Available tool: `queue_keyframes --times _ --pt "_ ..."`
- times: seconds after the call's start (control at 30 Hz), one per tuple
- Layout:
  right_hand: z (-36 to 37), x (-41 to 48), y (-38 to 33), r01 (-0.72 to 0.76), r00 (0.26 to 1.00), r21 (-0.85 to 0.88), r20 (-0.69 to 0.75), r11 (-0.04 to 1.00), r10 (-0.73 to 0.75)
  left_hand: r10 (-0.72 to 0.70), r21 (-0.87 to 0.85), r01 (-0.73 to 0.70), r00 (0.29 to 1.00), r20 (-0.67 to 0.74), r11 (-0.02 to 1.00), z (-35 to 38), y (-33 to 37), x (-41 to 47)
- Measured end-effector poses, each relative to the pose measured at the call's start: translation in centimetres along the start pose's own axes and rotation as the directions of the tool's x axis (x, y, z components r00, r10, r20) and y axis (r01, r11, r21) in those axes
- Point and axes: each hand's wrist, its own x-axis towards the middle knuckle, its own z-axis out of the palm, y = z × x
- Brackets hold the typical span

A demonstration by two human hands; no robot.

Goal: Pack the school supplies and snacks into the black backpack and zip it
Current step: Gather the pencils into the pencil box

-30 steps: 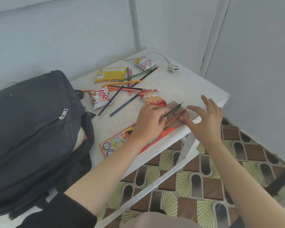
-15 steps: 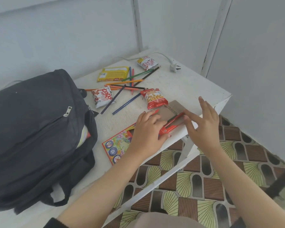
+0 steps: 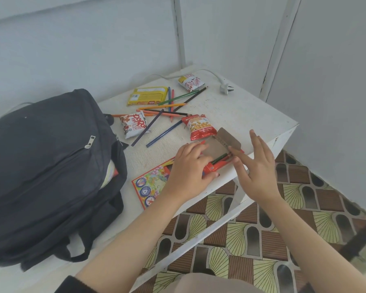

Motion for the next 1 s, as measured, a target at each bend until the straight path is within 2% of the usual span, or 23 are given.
queue_keyframes --times 0.37,0.5,0.57,0.7,0.87,1.0 --pt "-0.1 0.3 -0.8 0.025 0.998 0.17 -0.062 0.985 -0.015 -0.025 -0.096 0.026 1.0 0.013 0.995 -0.3 -0.1 0.1" --pt "-0.1 3.5 -2.6 0.048 0.994 0.21 -0.108 0.976 -0.026 -0.161 -0.265 0.143 0.986 -0.044 0.953 -2.2 -0.6 1.3" --pt "0.2 6.2 -3.4 0.059 0.994 0.156 -0.105 0.986 -0.043 -0.236 -0.246 0.21 0.968 -0.083 0.946 -3.2 -1.9 2.2" --pt "1.3 11.9 -5.1 0.016 0.998 0.001 0.064 1.0 -0.016 -0.374 -0.154 0.358 0.924 -0.085 0.921 -4.4 -5.6 4.1" --pt "4.2 17.0 -6.5 -0.007 0.95 -0.193 0.304 0.981 0.066 -0.482 0.018 0.482 0.872 0.085 0.876 -4.2 -8.8 5.3" --pt "6.4 18.4 -7.4 0.004 0.899 -0.289 0.421 0.957 0.124 -0.529 0.009 0.533 0.839 0.127 0.846 -3.8 -9.3 5.3"
